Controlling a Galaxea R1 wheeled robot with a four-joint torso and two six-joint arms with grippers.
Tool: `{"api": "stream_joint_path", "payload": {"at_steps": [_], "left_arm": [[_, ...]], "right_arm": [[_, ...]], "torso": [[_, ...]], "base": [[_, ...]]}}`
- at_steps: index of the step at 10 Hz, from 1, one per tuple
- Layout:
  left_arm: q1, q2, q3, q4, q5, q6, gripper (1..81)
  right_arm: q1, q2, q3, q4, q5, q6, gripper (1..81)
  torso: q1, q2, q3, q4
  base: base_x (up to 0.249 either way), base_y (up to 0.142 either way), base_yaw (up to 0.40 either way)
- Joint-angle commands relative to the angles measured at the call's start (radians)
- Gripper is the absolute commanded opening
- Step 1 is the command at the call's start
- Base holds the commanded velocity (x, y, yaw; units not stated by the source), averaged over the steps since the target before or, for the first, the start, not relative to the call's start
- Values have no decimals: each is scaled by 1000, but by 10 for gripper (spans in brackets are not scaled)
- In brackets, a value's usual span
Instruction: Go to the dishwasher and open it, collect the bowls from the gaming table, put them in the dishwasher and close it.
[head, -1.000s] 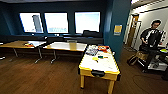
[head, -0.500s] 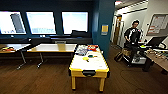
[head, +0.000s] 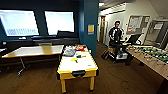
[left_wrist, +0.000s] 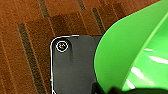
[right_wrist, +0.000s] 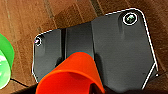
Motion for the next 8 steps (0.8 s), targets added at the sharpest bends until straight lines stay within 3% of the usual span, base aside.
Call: {"api": "stream_joint_path", "payload": {"at_steps": [1, 8], "left_arm": [[-62, -5, 1, 5, 49, 8, 10], [-62, -2, 1, 0, 49, 7, 10]], "right_arm": [[47, 0, 2, -14, -33, -4, 10], [46, -1, 2, -14, -33, -4, 10]], "torso": [[0, 0, 0, 0], [0, 0, 0, 0]], "base": [[0, 0, -386], [0, 0, -386]]}}
